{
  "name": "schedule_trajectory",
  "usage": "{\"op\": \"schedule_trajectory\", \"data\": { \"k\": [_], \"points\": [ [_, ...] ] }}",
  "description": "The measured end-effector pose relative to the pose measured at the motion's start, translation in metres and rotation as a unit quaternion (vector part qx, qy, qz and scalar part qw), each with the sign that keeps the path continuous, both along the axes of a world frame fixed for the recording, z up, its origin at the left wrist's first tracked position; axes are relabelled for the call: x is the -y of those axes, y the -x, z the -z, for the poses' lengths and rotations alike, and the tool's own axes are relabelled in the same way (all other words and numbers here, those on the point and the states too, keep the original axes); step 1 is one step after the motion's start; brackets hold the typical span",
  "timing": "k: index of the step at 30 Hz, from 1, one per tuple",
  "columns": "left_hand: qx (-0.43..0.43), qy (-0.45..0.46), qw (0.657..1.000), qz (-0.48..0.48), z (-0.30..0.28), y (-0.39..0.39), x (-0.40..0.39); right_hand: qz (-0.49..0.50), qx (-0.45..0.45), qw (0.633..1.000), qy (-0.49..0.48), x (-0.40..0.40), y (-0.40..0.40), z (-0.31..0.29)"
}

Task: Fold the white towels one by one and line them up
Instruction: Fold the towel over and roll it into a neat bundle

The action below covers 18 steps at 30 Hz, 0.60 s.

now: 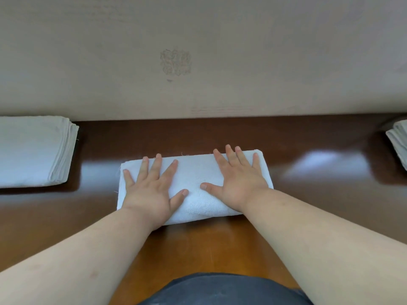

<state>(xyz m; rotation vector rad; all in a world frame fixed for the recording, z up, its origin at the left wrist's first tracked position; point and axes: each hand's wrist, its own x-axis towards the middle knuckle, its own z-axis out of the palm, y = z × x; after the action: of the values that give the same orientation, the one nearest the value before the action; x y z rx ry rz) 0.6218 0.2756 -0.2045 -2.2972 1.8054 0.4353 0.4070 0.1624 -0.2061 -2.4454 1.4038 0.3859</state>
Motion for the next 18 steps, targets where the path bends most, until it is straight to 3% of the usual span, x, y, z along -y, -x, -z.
{"op": "schedule_trajectory", "data": {
  "k": [13,18],
  "points": [
    [0.011,-0.008,0.997,0.079,0.004,-0.007,0.004,-0.023,0.059,0.998,0.013,0.003,0.01,0.01],
    [0.006,-0.07,0.993,0.092,-0.007,-0.017,0.014,-0.05,0.068,0.995,-0.062,0.022,0.015,-0.004]
  ]
}}
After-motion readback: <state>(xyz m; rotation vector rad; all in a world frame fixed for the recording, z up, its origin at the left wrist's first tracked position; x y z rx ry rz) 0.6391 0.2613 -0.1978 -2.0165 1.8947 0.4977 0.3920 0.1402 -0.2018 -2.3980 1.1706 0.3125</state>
